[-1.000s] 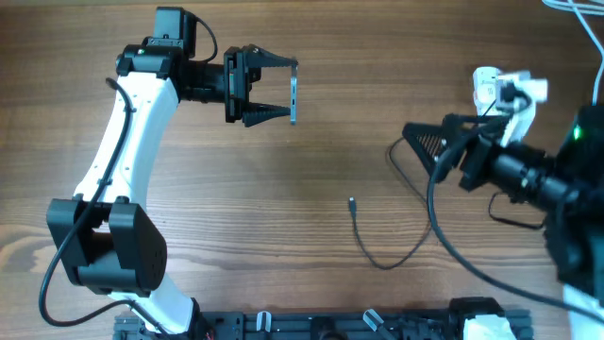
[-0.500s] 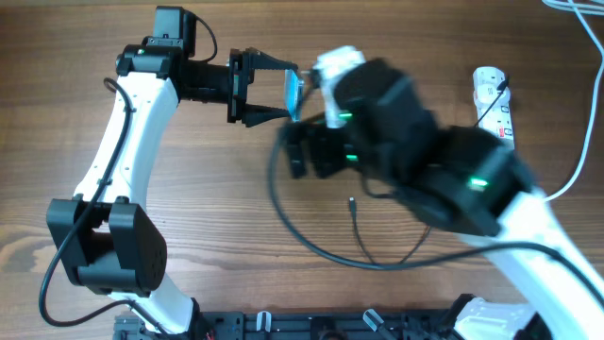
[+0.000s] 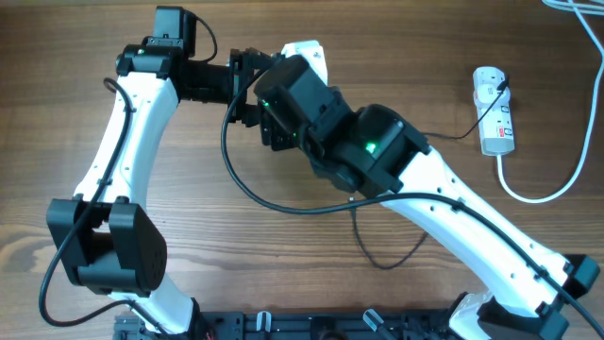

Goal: Plug charger to phone and switch on socket

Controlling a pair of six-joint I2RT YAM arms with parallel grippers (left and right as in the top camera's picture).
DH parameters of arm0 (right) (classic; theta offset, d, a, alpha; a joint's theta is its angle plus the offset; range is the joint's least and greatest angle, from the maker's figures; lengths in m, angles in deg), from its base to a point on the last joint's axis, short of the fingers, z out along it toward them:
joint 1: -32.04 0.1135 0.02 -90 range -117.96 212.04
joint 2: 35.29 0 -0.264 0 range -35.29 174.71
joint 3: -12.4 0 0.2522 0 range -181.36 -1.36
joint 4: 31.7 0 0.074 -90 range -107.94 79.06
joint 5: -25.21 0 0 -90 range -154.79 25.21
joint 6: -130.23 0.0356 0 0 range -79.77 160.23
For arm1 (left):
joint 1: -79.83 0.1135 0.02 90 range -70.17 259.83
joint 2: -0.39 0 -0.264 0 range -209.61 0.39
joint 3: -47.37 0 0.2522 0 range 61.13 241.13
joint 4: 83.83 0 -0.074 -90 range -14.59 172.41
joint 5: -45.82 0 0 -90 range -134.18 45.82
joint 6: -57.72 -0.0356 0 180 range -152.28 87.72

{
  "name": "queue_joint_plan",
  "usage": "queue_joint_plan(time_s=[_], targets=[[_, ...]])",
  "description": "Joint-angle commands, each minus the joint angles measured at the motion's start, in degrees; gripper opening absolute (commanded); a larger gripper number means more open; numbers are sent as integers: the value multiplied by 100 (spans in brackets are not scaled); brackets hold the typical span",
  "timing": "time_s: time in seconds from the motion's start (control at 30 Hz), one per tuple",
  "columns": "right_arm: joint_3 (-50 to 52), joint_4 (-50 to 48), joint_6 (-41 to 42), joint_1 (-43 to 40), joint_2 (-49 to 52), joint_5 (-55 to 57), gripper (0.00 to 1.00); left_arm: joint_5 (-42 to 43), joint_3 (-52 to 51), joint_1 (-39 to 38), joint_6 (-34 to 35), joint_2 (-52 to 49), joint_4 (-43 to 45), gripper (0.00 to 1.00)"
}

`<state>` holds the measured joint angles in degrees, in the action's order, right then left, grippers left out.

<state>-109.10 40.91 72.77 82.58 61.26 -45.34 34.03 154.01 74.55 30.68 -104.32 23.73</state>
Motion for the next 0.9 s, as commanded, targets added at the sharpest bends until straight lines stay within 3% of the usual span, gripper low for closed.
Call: queue_joint_plan(time_s=[0.0, 0.23, 0.87], targets=[[-111, -101, 42, 7, 0, 448, 57, 162, 131, 26, 50, 155, 17, 67], [-111, -131, -66, -4, 74, 450, 45, 162, 131, 26, 50, 155, 17, 67], [-111, -282, -103, -160, 74, 422, 35, 229, 131, 26, 52, 155, 17, 67]])
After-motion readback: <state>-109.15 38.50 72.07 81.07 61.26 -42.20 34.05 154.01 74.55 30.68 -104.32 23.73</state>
